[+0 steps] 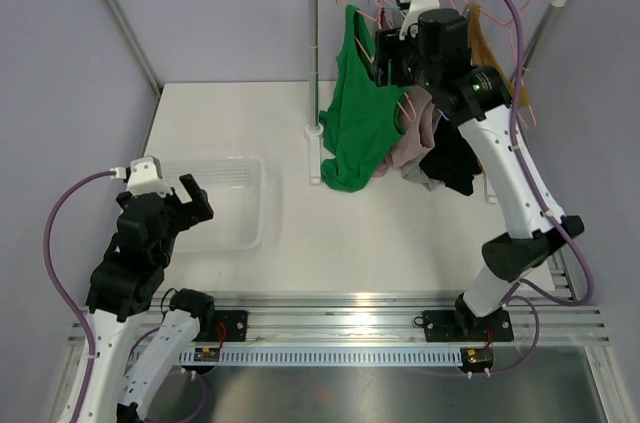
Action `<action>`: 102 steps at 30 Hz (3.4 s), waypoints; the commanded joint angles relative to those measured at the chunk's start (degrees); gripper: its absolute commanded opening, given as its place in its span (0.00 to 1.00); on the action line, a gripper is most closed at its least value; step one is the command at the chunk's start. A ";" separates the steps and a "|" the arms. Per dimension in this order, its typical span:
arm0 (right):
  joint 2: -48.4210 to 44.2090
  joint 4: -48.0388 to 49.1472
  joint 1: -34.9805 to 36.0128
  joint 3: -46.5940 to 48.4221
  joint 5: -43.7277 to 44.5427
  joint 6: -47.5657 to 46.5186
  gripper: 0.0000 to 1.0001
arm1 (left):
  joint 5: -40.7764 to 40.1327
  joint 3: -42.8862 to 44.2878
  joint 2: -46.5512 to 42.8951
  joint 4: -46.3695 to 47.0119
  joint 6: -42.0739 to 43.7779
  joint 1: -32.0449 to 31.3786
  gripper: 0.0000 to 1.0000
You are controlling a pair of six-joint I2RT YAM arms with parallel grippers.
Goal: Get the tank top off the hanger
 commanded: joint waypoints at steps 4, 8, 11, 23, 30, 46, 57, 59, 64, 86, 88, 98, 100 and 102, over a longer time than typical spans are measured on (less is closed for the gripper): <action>9.09 -2.77 -2.59 12.80 -2.63 -6.69 0.69 | 1.81 -0.15 -0.04 3.65 0.10 -0.18 0.99; 14.01 -2.86 -3.73 15.81 -3.16 -8.54 0.65 | 2.77 -0.24 0.14 3.91 0.19 -0.18 0.99; 17.09 -4.35 -4.35 19.05 -4.74 -9.07 0.47 | 3.57 -0.33 0.40 4.09 0.37 -0.18 0.99; 19.57 -3.57 -4.61 21.00 -7.02 -8.11 0.12 | 4.45 -0.33 0.58 4.44 0.72 -0.18 0.99; 17.72 -3.48 -4.61 24.85 -7.03 -4.77 0.00 | 4.45 -0.33 0.40 4.35 0.63 -0.18 0.99; -0.88 -1.91 -4.44 9.51 -10.18 2.26 0.00 | 4.36 -0.42 -0.30 4.53 0.72 -0.18 0.99; -22.61 -2.42 -3.82 -14.57 -21.24 7.01 0.00 | 15.94 2.47 1.62 7.25 2.65 -0.18 0.99; -27.60 -3.82 -3.73 -17.13 -23.80 7.10 0.00 | 19.02 4.23 4.17 7.25 1.95 -0.18 0.99; -37.54 -9.45 -3.73 -21.01 -29.87 8.07 0.00 | 25.71 8.19 8.74 10.15 -1.03 -2.90 0.99; -44.51 -10.69 -3.73 -35.95 -37.52 7.98 0.00 | -0.91 9.52 24.04 38.86 6.87 -45.79 0.99; -44.51 -10.42 -3.65 -36.74 -37.70 8.07 0.00 | 0.31 10.30 27.45 40.56 7.84 -46.58 0.99; -45.12 -11.30 -3.65 -38.42 -42.00 8.07 0.00 | -2.93 14.43 37.05 45.31 9.95 -47.03 0.85; -45.30 -11.65 -3.73 -38.24 -42.00 8.07 0.00 | -3.81 15.05 38.37 45.57 10.12 -47.03 0.79; -45.47 -11.74 -3.65 -38.07 -42.71 8.24 0.00 | -4.43 15.58 39.33 45.83 10.21 -46.94 0.72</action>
